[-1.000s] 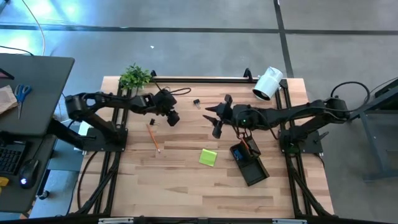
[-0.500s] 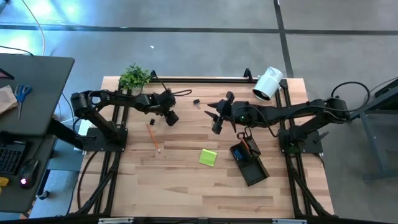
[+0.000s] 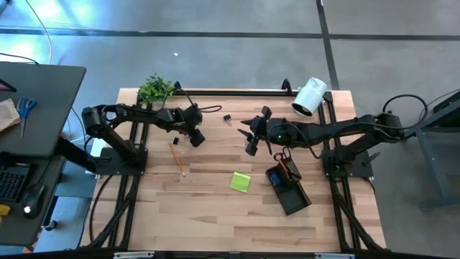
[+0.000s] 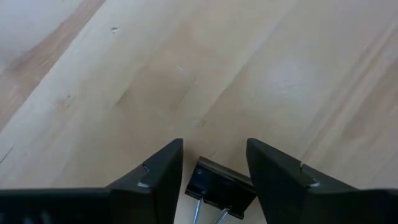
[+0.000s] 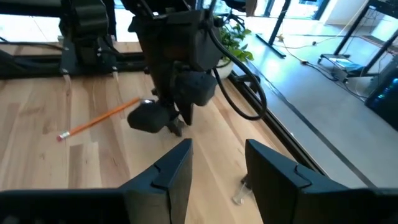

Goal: Pick and place office supplies into organizer
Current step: Put the black binder clip into the black desk organizer

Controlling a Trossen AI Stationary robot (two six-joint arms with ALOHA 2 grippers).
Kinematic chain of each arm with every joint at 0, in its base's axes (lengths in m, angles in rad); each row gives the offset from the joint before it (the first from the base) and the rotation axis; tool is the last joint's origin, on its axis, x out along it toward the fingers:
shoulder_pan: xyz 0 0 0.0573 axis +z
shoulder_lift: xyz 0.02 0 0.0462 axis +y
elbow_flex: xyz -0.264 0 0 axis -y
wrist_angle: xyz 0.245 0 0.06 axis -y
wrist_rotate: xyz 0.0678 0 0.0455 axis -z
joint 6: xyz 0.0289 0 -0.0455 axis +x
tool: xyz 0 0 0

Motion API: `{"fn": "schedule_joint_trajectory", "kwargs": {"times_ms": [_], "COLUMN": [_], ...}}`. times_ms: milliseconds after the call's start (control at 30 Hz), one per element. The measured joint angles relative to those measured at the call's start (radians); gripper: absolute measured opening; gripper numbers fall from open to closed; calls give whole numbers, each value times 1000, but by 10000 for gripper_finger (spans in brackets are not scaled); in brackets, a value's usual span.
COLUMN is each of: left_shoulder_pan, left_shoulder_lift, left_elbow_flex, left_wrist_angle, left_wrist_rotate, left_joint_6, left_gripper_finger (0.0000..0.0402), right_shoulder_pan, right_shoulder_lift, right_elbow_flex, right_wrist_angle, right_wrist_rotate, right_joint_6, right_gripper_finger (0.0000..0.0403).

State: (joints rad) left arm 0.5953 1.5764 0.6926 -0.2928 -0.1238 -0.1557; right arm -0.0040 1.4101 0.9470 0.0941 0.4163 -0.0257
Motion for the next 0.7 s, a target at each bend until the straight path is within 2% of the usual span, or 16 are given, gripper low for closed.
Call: {"fn": "schedule_joint_trajectory", "kwargs": {"times_ms": [300,700], "left_shoulder_pan": [0,0], "left_shoulder_lift": [-1,-2], "left_elbow_flex": [1,0], "left_wrist_angle": [-18,3], "left_wrist_rotate": [31,158], "left_joint_6": [55,225], "left_gripper_finger": [152,152], "right_shoulder_pan": [5,5], "right_shoulder_lift": [0,0], "right_elbow_flex": [0,0], "right_wrist_angle": [-17,-25], "right_wrist_rotate": [5,3], "right_joint_6": [6,-12], "right_gripper_finger": [142,142]}}
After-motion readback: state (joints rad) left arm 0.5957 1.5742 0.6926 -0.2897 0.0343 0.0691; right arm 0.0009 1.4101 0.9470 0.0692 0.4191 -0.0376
